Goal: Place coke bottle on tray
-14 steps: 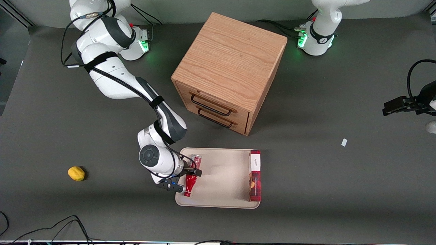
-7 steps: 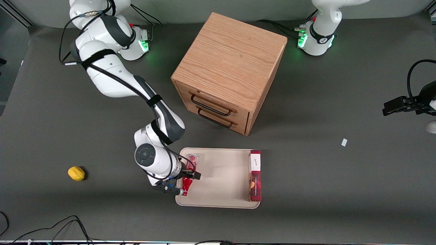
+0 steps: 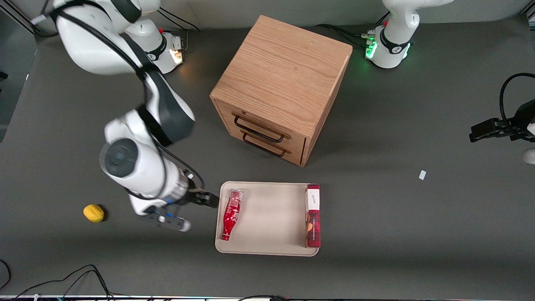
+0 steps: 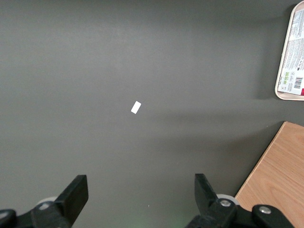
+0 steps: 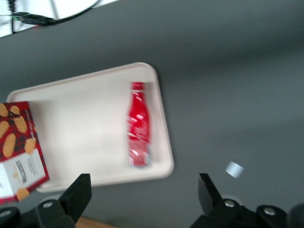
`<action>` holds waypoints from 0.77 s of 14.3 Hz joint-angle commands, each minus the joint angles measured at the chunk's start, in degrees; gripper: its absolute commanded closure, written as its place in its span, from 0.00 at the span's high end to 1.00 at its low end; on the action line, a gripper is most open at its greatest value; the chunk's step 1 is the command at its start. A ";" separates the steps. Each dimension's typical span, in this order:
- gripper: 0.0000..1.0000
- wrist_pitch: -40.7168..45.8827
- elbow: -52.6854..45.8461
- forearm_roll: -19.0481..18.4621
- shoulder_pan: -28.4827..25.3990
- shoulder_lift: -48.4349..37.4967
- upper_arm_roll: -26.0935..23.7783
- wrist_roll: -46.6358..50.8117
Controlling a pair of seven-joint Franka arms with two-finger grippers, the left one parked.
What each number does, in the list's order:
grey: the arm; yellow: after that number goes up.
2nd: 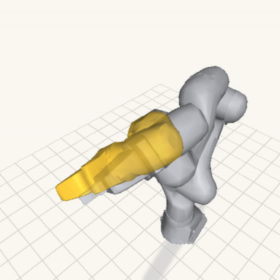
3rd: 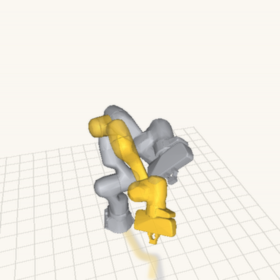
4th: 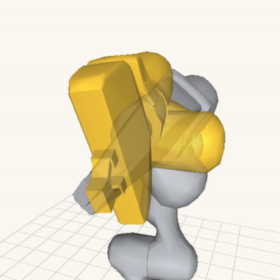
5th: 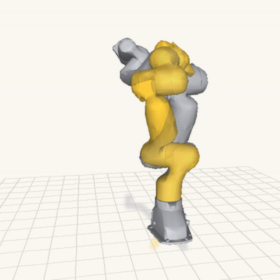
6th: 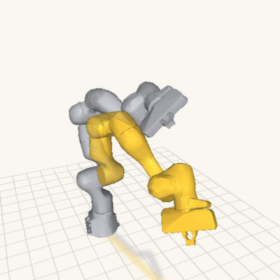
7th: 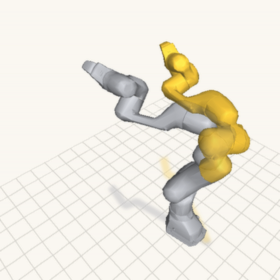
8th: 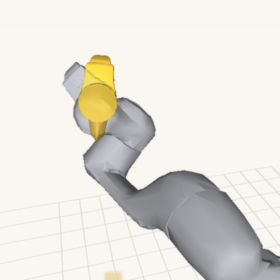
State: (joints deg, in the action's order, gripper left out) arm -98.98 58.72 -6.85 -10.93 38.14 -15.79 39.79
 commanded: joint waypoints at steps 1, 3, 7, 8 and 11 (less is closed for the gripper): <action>1.00 10.08 5.70 0.60 3.10 -11.30 1.45 -0.67; 1.00 16.51 9.63 3.57 4.07 -18.76 5.39 -5.04; 1.00 13.82 30.97 9.13 3.98 -37.66 13.76 -9.81; 1.00 13.12 34.41 9.13 4.07 -40.48 13.85 -9.90; 1.00 12.40 39.45 9.13 5.13 -45.07 13.85 -9.99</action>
State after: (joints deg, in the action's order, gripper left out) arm -83.88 91.56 1.00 -6.27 -2.19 -1.93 30.71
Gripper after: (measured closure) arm 0.000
